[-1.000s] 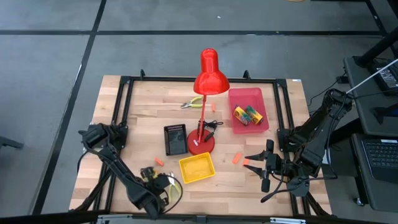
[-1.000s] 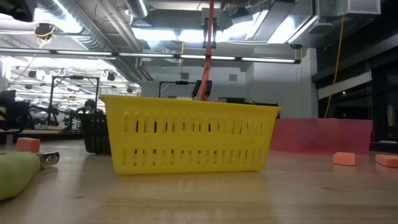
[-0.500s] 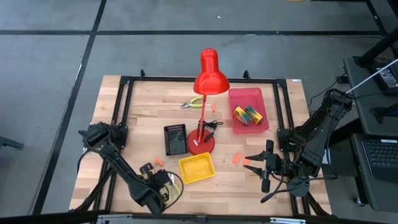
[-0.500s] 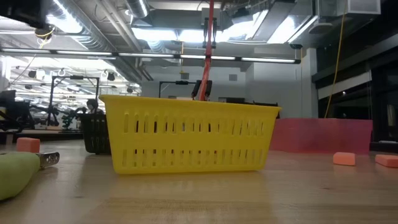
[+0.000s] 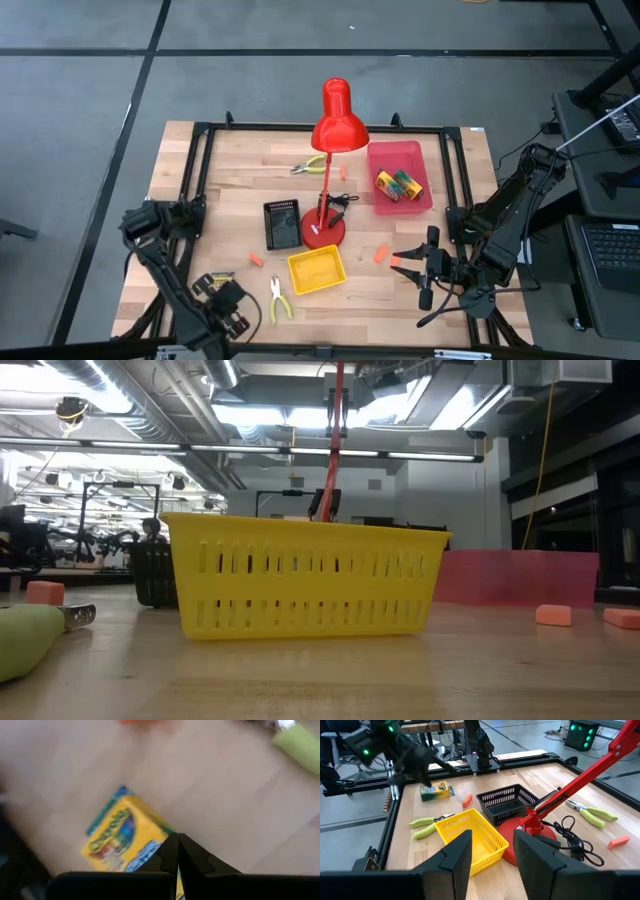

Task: Pick & Place School Supplies
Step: Put the crayon box into the pink bin

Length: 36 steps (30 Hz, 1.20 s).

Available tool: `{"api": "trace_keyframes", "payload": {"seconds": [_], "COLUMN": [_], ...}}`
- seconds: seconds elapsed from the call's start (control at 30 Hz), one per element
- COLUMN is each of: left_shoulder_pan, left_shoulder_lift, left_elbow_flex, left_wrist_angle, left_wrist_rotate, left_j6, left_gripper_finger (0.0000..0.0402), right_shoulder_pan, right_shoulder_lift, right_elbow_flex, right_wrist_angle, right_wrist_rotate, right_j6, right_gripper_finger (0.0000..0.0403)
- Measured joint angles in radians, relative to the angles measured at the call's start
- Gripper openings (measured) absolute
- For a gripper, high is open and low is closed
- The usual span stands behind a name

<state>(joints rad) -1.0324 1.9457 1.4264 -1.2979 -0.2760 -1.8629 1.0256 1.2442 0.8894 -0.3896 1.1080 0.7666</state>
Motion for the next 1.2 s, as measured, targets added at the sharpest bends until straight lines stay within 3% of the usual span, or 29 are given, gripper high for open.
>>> {"api": "trace_keyframes", "payload": {"seconds": [0.23, 0.33, 0.63, 0.77, 1.2], "left_shoulder_pan": [-0.044, -0.044, -0.023, -0.024, 0.055], "left_shoulder_lift": [-0.002, -0.001, 0.0, 0.0, 0.001], "left_elbow_flex": [0.053, 0.017, -0.156, -0.216, -0.237], "left_wrist_angle": [-0.176, -0.147, 0.037, 0.128, 0.261], "left_wrist_rotate": [0.218, 0.301, 0.411, 0.338, -0.164], "left_j6": [-0.162, -0.174, -0.184, -0.184, -0.122], "left_gripper_finger": [0.0002, 0.0002, 0.0002, 0.0002, 0.0002], "right_shoulder_pan": [0.0, 0.0, 0.003, 0.006, 0.001], "right_shoulder_lift": [0.0, 0.0, 0.0, 0.0, 0.026], "right_elbow_flex": [0.0, 0.0, 0.0, 0.0, 0.0], "right_wrist_angle": [0.004, 0.004, 0.004, 0.004, -0.001], "right_wrist_rotate": [0.003, 0.003, 0.002, 0.003, -0.001], "right_j6": [0.0, 0.0, -0.005, -0.005, 0.003], "right_gripper_finger": [0.0146, 0.0146, 0.0146, 0.0146, 0.0146]}}
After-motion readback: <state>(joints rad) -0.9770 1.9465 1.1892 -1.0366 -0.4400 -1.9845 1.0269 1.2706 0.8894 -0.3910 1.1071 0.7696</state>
